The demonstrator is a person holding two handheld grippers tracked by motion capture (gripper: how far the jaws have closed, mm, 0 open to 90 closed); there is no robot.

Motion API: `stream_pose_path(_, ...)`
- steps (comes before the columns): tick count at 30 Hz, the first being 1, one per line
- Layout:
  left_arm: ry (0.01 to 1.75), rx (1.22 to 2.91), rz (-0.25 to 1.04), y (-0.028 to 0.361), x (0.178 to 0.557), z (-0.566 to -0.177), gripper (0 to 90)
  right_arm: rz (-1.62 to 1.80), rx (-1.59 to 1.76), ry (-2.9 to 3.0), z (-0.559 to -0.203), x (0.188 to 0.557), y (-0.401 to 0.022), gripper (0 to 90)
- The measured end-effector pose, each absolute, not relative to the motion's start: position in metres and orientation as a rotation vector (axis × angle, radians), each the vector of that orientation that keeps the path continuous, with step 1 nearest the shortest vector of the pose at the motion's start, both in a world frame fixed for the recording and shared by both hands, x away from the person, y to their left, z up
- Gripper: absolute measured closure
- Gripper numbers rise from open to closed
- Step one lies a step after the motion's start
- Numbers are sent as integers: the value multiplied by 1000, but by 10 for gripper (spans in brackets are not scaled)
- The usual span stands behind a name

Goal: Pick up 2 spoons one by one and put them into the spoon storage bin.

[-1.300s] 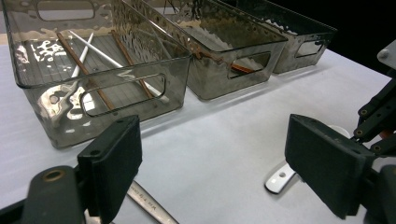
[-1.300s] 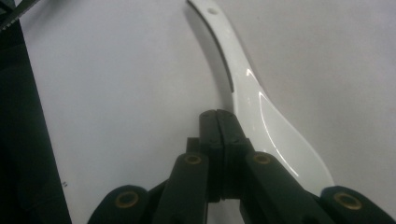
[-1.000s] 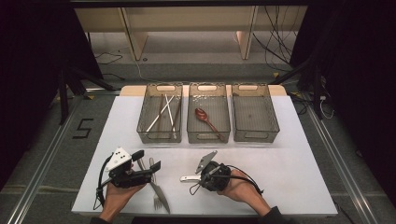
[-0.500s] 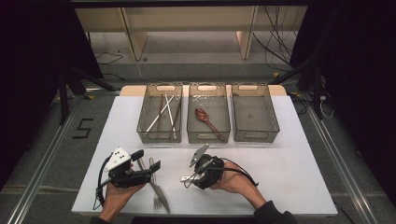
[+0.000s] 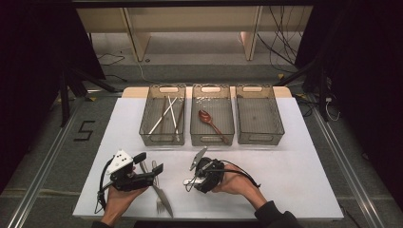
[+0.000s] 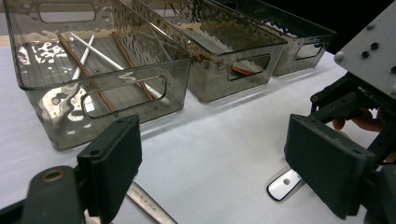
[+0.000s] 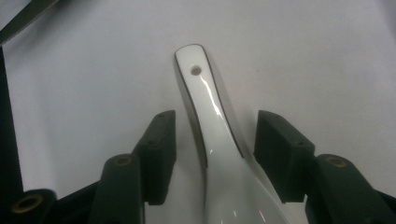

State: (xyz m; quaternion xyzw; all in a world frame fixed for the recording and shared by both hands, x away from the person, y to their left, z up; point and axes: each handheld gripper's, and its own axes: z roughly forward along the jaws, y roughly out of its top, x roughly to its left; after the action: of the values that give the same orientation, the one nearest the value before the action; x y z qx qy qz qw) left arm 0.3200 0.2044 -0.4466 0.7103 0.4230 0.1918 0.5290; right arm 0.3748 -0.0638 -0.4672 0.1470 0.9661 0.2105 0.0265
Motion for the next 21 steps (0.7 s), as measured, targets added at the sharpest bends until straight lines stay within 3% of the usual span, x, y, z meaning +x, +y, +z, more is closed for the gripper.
stream_pose_path(13,1012,1697,456,204,320,-447,182,596,382,2998,-465,371,-61,725)
stream_pose_path(21,1012,1698,459,204,320,-447,182,522,335,3022,-462,366,-56,744)
